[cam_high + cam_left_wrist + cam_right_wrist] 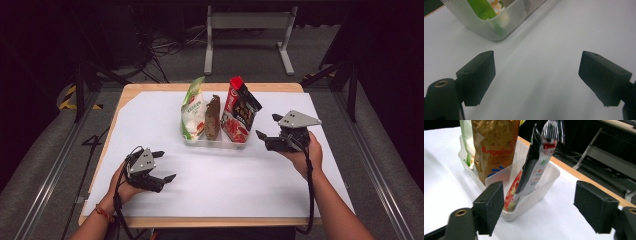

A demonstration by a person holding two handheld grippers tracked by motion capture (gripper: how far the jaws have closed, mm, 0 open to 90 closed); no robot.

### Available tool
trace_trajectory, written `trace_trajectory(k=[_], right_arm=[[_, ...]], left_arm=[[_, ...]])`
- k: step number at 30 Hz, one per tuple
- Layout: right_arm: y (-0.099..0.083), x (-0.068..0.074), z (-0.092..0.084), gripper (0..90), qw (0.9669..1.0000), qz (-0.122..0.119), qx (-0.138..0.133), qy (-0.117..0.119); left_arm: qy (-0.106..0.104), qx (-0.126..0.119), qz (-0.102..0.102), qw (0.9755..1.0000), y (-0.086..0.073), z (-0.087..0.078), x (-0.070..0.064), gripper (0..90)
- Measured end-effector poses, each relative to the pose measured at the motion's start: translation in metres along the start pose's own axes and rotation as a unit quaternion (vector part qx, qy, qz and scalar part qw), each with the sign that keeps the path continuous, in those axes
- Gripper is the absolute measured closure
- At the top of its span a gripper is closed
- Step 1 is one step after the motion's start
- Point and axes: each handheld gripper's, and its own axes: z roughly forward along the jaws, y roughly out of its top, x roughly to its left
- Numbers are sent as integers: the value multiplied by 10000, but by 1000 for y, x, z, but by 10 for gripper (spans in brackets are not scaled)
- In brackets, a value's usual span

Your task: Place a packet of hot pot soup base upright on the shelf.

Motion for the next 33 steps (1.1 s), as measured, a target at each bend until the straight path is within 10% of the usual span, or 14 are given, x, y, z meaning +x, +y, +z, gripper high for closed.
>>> trace_trajectory(k=[33], right_arm=[[-63,-4,-31,182,9992,-220,321,-51]], left_arm=[[-16,54,22,10000,0,2,-1,148]])
